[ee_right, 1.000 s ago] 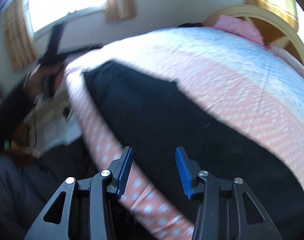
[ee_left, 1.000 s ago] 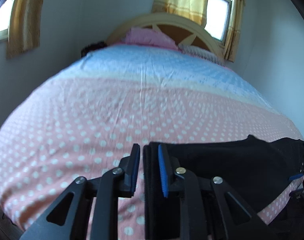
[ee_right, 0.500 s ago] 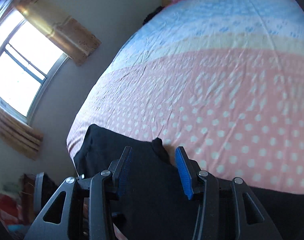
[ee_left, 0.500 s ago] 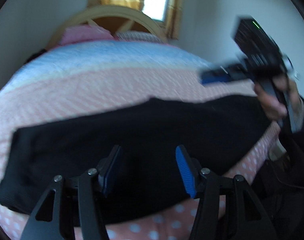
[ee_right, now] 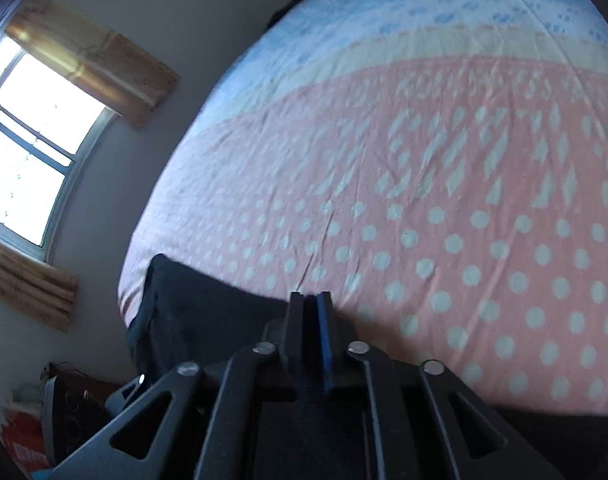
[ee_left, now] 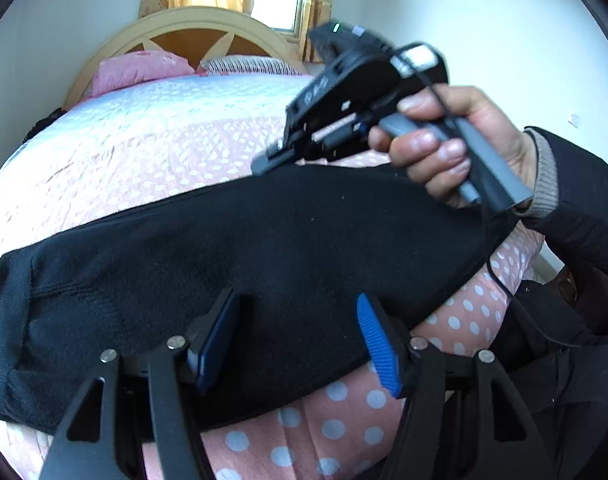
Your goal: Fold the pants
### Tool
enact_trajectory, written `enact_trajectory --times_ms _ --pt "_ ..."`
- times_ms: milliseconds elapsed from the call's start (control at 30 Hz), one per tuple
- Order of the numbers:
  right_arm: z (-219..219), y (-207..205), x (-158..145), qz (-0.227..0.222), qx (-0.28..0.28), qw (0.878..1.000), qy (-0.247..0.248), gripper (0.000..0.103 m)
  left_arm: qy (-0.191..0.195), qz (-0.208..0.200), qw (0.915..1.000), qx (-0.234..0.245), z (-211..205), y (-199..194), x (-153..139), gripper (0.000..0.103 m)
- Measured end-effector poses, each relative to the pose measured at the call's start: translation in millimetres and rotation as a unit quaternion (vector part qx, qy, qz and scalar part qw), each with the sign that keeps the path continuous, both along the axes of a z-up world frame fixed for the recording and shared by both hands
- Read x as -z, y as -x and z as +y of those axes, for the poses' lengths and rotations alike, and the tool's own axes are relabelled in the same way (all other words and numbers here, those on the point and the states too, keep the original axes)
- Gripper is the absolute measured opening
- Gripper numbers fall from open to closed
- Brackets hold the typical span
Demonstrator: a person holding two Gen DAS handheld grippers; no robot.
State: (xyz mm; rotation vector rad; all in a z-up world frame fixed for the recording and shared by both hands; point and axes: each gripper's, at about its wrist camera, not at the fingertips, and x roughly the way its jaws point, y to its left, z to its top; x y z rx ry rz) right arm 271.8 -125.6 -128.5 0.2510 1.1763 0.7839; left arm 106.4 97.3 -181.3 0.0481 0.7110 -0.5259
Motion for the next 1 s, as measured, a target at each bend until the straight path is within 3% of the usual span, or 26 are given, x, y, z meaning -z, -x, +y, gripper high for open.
enact_trajectory --times_ms 67,300,500,600,733,1000 --pt "-27 11 -15 -0.017 0.010 1.000 -0.011 0.042 0.003 0.000 1.0000 -0.005 -2 1 -3 0.064" --pt "-188 68 -69 -0.082 0.111 0.990 -0.012 0.043 -0.005 -0.028 0.9995 0.011 -24 21 -22 0.064" --pt "-337 133 -69 -0.069 0.255 0.964 -0.015 0.043 -0.032 -0.043 0.9955 0.078 -66 27 -28 0.064" --pt "-382 160 -56 -0.055 0.311 0.949 -0.008 0.043 -0.047 -0.054 0.9914 0.110 -92 29 -29 0.064" --pt "-417 178 -34 -0.025 0.368 0.929 -0.019 0.042 -0.048 -0.054 0.9879 0.137 -120 25 -32 0.064" --pt "-426 165 1 0.009 0.400 0.916 -0.037 0.042 -0.048 -0.031 0.9817 0.182 -156 17 -26 0.055"
